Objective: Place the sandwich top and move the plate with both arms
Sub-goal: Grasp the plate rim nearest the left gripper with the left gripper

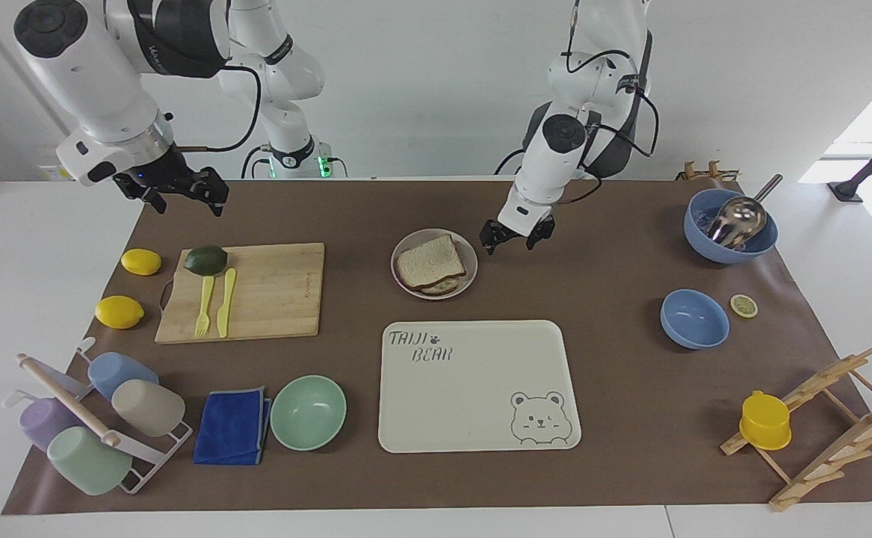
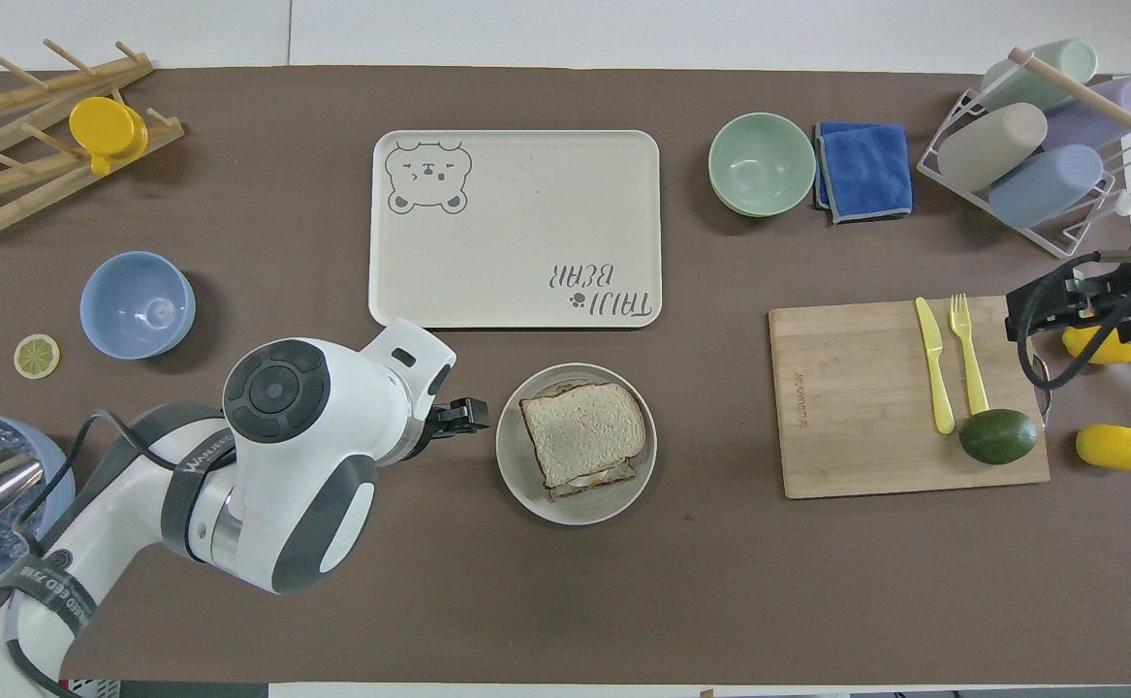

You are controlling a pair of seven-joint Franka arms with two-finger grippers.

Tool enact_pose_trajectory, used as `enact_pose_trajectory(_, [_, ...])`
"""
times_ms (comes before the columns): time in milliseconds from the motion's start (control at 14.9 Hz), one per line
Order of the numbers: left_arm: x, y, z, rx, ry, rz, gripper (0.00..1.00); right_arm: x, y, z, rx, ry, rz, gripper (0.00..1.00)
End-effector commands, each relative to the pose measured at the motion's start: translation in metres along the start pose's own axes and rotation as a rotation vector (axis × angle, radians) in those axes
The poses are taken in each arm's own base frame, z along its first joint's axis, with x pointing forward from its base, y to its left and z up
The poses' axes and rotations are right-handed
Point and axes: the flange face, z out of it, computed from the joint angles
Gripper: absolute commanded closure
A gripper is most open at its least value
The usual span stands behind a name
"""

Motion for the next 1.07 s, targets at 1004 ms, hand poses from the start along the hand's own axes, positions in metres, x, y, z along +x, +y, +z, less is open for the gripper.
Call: enact_pose_trajectory(1004, [-0.033,0.021,0.068,-0.132,-0.066,0.0,0.36,-0.005,0.0,0.001,0.044,-0.014,-0.05,0.0])
